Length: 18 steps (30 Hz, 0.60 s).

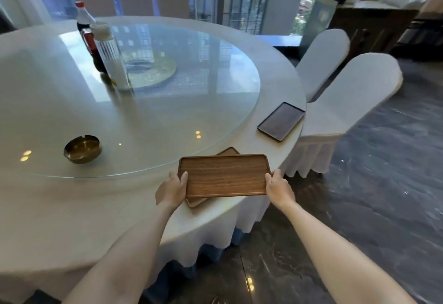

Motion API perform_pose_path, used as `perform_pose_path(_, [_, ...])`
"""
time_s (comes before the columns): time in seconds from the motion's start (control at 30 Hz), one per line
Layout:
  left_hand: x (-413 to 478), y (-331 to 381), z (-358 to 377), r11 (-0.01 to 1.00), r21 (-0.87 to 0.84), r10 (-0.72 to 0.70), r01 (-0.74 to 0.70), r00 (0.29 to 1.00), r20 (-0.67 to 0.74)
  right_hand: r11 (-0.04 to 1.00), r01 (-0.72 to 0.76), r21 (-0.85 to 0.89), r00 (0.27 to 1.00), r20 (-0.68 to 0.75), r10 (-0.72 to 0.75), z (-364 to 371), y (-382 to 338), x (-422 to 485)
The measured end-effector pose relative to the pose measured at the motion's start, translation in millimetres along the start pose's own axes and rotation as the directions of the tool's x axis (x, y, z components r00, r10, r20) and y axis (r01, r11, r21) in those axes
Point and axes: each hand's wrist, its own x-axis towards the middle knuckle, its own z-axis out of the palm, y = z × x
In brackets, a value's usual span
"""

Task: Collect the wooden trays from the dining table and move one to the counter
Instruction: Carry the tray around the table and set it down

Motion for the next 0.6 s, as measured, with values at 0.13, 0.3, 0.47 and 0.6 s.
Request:
perform_pose_path(0.13, [11.6, -4.3, 9.7, 0.995, 0.009, -0.095, 0.095, 0.995, -0.026, 0.995, 0.087, -0.058, 0.992, 0.099, -0.081, 8.4, -9.2, 40.4])
perform_pose_path(0.3, [16.8, -12.3, 27.1, 0.973, 0.054, -0.221, 0.224, 0.973, -0.064, 0.965, 0.234, -0.118, 0.948, 0.246, -0.2, 21.9, -19.4, 90.4])
perform_pose_path(0.47, [16.7, -7.9, 49.4, 0.929, 0.104, -0.349, 0.356, 0.934, -0.075, 0.899, 0.4, -0.178, 0.864, 0.401, -0.305, 28.3, -23.9, 135.1])
perform_pose_path(0.6, [16.0, 1.2, 61.7, 0.886, 0.129, -0.439, 0.445, 0.895, -0.071, 0.818, 0.53, -0.223, 0.78, 0.506, -0.368, 26.6, -24.0, 161.4])
